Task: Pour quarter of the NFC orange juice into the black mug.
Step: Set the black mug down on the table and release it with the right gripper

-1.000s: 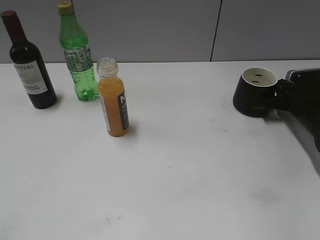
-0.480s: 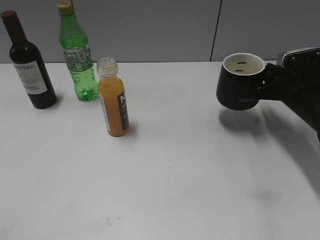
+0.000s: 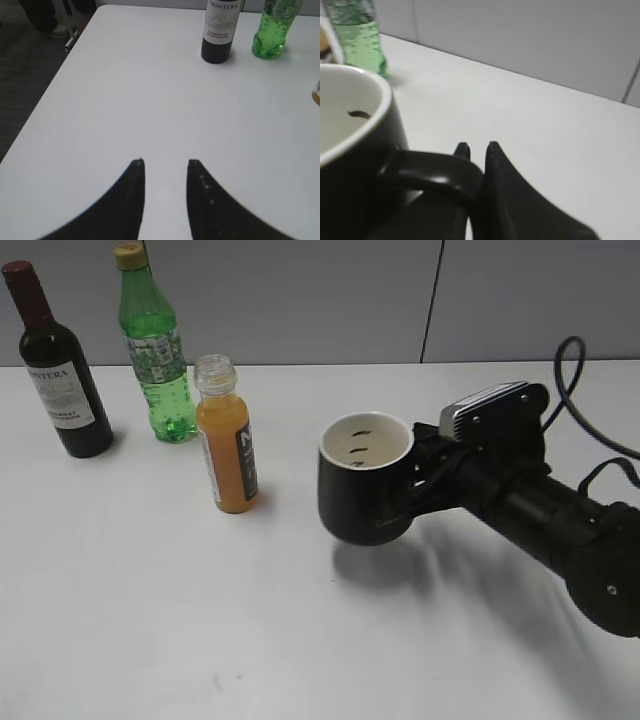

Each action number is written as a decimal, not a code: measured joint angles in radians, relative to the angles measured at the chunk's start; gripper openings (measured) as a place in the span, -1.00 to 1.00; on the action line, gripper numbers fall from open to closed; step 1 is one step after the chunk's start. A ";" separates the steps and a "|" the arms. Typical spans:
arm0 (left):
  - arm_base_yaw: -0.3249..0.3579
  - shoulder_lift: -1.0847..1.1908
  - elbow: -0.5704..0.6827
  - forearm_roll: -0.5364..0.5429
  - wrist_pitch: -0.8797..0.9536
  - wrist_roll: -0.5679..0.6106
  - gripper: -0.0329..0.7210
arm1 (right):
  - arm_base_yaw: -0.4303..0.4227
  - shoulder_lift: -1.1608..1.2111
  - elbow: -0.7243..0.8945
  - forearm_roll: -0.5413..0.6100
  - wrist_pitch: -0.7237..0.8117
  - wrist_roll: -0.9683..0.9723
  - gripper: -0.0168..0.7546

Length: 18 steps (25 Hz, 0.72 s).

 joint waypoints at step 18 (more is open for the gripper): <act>0.000 0.000 0.000 0.000 0.000 0.000 -0.30 | 0.248 0.156 0.006 -0.020 0.000 0.033 -0.82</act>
